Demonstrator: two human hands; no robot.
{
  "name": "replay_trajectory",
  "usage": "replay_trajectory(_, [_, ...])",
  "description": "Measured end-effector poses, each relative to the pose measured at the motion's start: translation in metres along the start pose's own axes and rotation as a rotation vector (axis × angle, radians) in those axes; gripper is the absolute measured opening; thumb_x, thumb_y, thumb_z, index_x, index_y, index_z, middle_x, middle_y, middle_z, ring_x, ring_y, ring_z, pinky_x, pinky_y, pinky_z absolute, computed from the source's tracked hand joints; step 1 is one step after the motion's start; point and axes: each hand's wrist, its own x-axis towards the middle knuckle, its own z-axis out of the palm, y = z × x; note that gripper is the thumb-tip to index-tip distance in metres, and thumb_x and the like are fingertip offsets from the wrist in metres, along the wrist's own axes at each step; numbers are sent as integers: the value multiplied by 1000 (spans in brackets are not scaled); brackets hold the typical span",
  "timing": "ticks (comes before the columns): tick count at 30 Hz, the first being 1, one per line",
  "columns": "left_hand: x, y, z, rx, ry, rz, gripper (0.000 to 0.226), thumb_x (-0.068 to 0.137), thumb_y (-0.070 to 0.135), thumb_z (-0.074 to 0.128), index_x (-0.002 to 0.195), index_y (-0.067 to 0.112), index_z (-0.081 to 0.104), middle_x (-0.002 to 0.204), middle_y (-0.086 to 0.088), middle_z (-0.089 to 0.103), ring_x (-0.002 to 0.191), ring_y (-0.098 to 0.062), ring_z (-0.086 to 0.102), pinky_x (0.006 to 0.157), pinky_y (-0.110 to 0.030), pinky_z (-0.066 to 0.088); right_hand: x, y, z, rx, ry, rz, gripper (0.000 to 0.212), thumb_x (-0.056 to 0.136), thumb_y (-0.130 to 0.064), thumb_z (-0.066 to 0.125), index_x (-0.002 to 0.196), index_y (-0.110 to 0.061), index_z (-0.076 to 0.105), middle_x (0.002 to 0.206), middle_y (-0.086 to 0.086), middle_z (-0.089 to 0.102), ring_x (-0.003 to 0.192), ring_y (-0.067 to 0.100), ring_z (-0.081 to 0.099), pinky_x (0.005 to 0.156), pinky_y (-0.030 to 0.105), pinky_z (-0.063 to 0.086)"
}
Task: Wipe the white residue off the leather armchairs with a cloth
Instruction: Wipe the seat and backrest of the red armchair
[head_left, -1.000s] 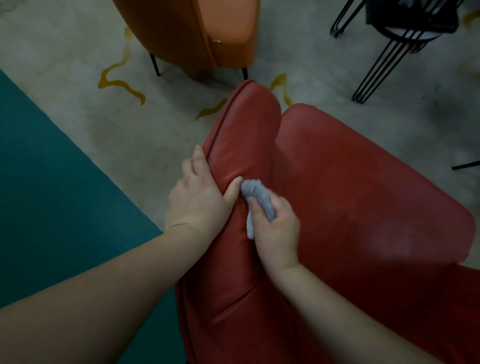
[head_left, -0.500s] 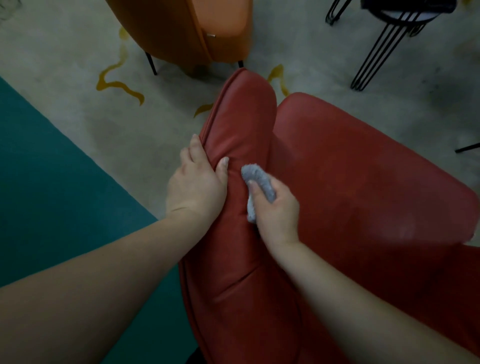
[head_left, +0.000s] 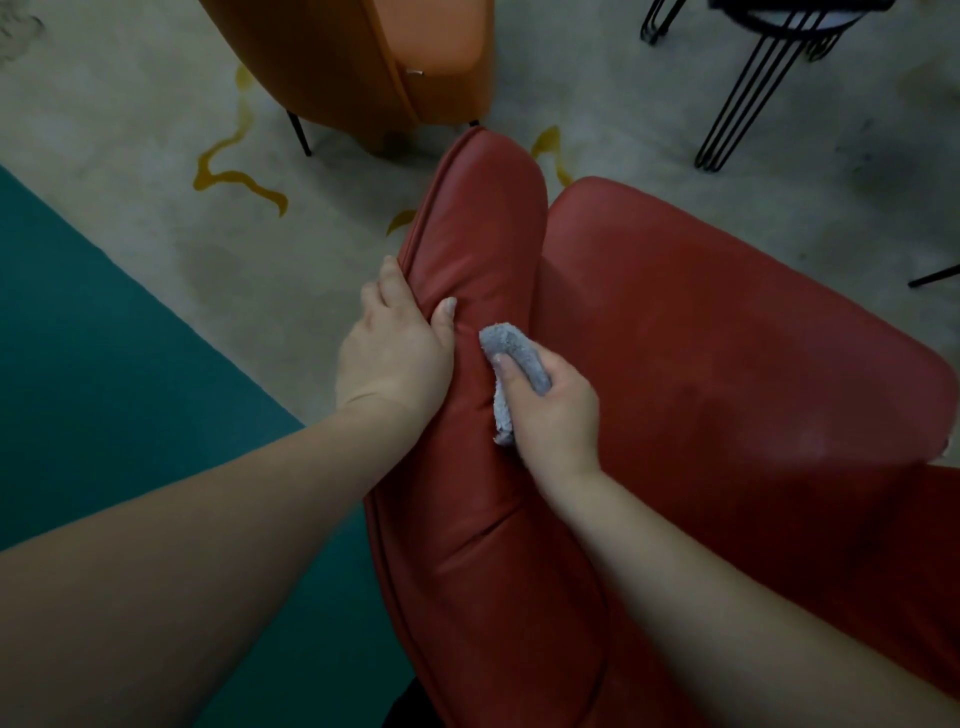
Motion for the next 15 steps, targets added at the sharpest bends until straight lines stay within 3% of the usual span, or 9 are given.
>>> replay_trajectory(2, [0, -1, 1, 5, 8, 7, 71, 96, 53, 36, 148, 7, 19, 140, -18, 40, 111, -41, 53, 86, -45, 43, -23, 11, -8, -35, -39, -22, 34, 80, -46, 62, 110, -31, 69, 90, -9, 68, 85, 6, 66, 83, 31, 53])
replay_trajectory(5, [-1, 0, 2, 10, 9, 18, 72, 96, 54, 36, 148, 6, 20, 139, -19, 40, 111, -42, 53, 86, -45, 43, -58, 30, -33, -146, -111, -70, 31, 78, -48, 62, 107, -39, 68, 82, -18, 61, 80, -4, 61, 73, 8, 41])
replay_trajectory(8, [-3, 1, 0, -7, -7, 21, 73, 95, 54, 37, 148, 6, 20, 139, -20, 40, 111, -42, 53, 87, -45, 43, -75, 31, -58, -174, -246, -53, 15, 80, -38, 70, 93, -46, 71, 80, -21, 62, 79, -4, 62, 70, 8, 42])
replay_trajectory(10, [-6, 2, -5, -32, -32, 23, 75, 94, 55, 39, 148, 6, 19, 140, -20, 39, 113, -42, 53, 88, -45, 43, -80, 25, -70, -200, -311, -23, 22, 80, -34, 74, 81, -55, 68, 81, -20, 63, 78, -7, 62, 65, 8, 44])
replay_trajectory(15, [-17, 2, -19, -45, -145, 29, 86, 91, 56, 47, 151, 7, 7, 147, -19, 31, 123, -40, 47, 95, -46, 40, -82, 14, -82, -249, -179, -40, 24, 79, -38, 71, 77, -59, 62, 93, -16, 66, 79, -11, 61, 68, 3, 43])
